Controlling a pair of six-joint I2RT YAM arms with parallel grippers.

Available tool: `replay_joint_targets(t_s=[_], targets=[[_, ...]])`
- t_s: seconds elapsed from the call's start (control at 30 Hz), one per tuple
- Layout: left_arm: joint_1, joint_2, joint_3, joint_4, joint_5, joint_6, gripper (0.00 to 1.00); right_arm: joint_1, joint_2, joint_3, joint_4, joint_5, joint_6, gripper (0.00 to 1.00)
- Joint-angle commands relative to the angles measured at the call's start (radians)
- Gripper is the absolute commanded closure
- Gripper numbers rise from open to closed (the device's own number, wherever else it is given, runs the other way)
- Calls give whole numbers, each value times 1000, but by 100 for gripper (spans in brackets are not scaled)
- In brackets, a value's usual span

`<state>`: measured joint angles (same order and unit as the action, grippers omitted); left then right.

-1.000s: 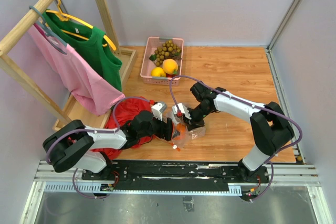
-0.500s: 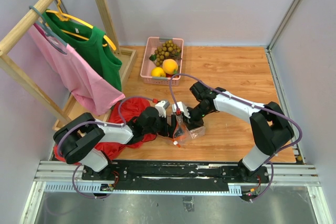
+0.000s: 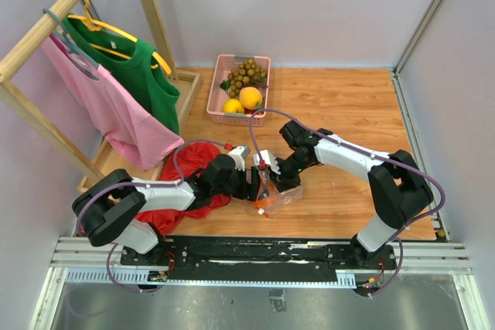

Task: Open the zip-top bag and remove the fake food
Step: Pick up the fake fruit from the zipper food storage bag.

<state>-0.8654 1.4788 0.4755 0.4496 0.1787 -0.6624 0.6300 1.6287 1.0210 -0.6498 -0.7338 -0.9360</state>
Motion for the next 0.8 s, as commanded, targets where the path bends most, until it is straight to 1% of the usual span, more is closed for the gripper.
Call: replay_joint_targets(t_s=[0.0, 0.03, 0.2, 0.27, 0.33, 0.4, 0.5, 0.6, 0.63, 0.67, 0.7, 0.77], targets=[[-1, -102, -16, -101, -78, 9, 42, 30, -12, -10, 9, 11, -13, 95], [-1, -122, -26, -110, -91, 3, 42, 29, -12, -10, 7, 17, -17, 98], [1, -189, -57, -167, -147, -34, 39, 24, -6, -4, 0, 36, -24, 99], [0, -206, -66, -182, -159, -34, 36, 22, -4, -2, -3, 35, -26, 99], [0, -228, -83, -162, -151, -16, 31, 22, -8, -1, -11, 20, -37, 99], [-2, -258, -102, -99, -130, 35, 26, 19, -17, -1, -29, -31, -59, 97], [-22, -300, -118, -34, -138, 164, 17, 18, -42, -7, -50, -97, -95, 89], [-30, -342, -134, 8, -144, 308, 10, 16, -55, -13, -65, -122, -118, 84], [-30, -355, -141, 22, -146, 346, 4, 14, -58, -13, -70, -126, -123, 83], [-30, -371, -149, 34, -148, 377, 1, 12, -62, -13, -73, -133, -126, 81], [-30, -387, -158, 46, -145, 406, 1, 7, -65, -13, -80, -142, -131, 80], [-30, -418, -185, 69, -162, 403, 1, -6, -71, -9, -93, -159, -141, 77]])
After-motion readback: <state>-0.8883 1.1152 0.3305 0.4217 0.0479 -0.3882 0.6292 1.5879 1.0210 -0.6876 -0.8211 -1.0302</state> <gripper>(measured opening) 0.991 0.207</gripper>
